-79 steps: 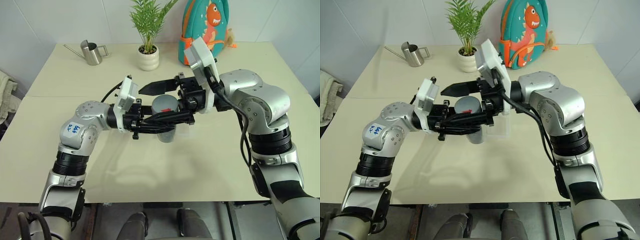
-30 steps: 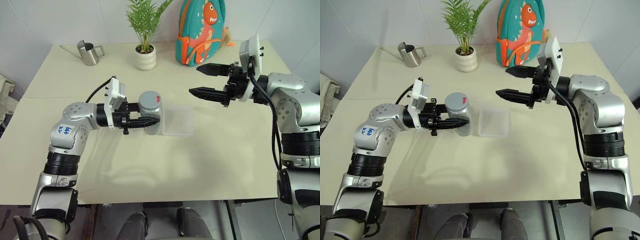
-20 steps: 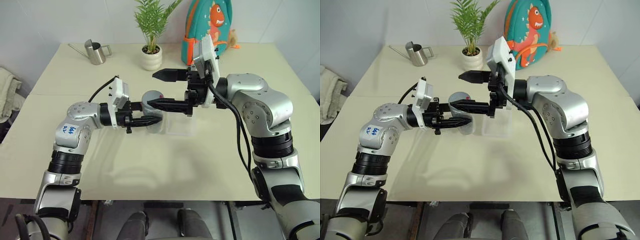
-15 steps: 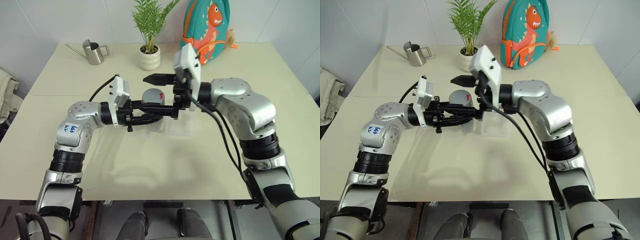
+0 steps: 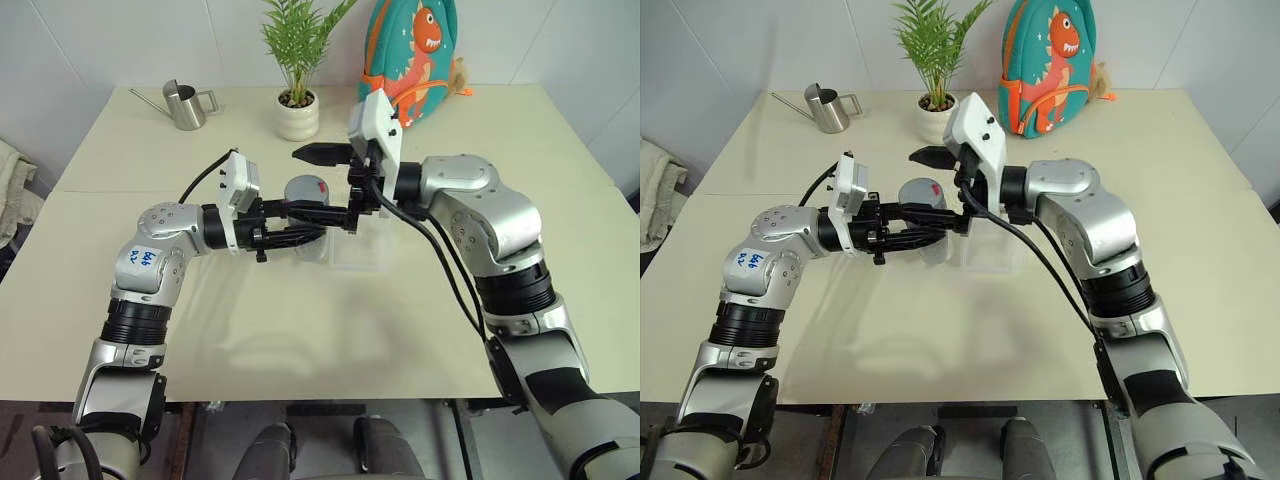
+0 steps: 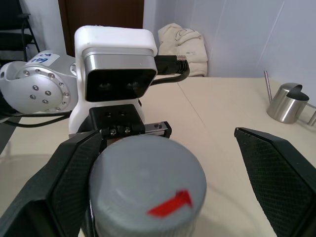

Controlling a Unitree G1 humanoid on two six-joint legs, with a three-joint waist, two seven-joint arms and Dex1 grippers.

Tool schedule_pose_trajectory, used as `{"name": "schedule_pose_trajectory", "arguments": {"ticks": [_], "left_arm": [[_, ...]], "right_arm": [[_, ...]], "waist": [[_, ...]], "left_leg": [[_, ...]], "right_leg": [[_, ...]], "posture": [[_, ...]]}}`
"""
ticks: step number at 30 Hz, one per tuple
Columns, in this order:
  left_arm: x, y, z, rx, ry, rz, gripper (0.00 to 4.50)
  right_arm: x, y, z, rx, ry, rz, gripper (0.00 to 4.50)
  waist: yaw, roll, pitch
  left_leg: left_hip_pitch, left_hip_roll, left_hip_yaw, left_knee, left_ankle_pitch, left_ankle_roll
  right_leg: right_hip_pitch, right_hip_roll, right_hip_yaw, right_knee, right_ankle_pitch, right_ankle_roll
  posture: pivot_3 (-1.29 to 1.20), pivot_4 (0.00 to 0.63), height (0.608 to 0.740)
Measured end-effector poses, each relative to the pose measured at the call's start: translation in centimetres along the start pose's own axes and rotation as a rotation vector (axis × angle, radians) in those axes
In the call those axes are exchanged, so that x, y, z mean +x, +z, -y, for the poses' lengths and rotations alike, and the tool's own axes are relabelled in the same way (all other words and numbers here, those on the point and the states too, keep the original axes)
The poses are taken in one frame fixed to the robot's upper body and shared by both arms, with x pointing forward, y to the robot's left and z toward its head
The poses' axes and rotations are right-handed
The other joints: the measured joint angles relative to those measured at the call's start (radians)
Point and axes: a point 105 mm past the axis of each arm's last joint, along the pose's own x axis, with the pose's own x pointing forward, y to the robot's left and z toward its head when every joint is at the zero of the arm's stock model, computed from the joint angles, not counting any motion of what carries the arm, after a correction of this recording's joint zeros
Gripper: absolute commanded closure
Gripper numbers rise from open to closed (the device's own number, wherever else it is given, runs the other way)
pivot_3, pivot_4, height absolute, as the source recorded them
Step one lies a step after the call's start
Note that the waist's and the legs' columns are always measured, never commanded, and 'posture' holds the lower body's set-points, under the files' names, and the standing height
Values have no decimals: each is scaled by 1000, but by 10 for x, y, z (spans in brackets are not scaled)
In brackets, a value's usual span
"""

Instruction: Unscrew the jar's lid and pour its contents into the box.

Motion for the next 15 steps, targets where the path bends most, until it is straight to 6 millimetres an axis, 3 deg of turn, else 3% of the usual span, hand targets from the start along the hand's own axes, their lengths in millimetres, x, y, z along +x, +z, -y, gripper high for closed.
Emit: {"name": "schedule_pose_trajectory", "arguments": {"ticks": [6, 10, 15], "left_arm": [[-1, 0, -1, -2, 8, 1, 2577], [-2, 1, 1, 2, -7, 4, 2577], [-3, -1, 3, -3, -15, 2, 2577]], "right_arm": [[-23, 0, 4, 0, 13, -11, 8], [-59, 5, 27, 34, -123, -6, 8], [-71, -1, 13, 95, -81, -13, 8]], "waist": [[1, 0, 0], [2, 0, 0], [-1, 0, 0]], "left_leg": [[0, 0, 0, 0, 0, 0], [-1, 0, 0, 0, 0, 0], [-1, 0, 1, 0, 0, 0]], "right_leg": [[0, 0, 0, 0, 0, 0], [0, 0, 0, -1, 0, 0], [0, 0, 1, -1, 0, 0]], "posture": [[0, 150, 740], [0, 150, 740], [0, 150, 740]]}}
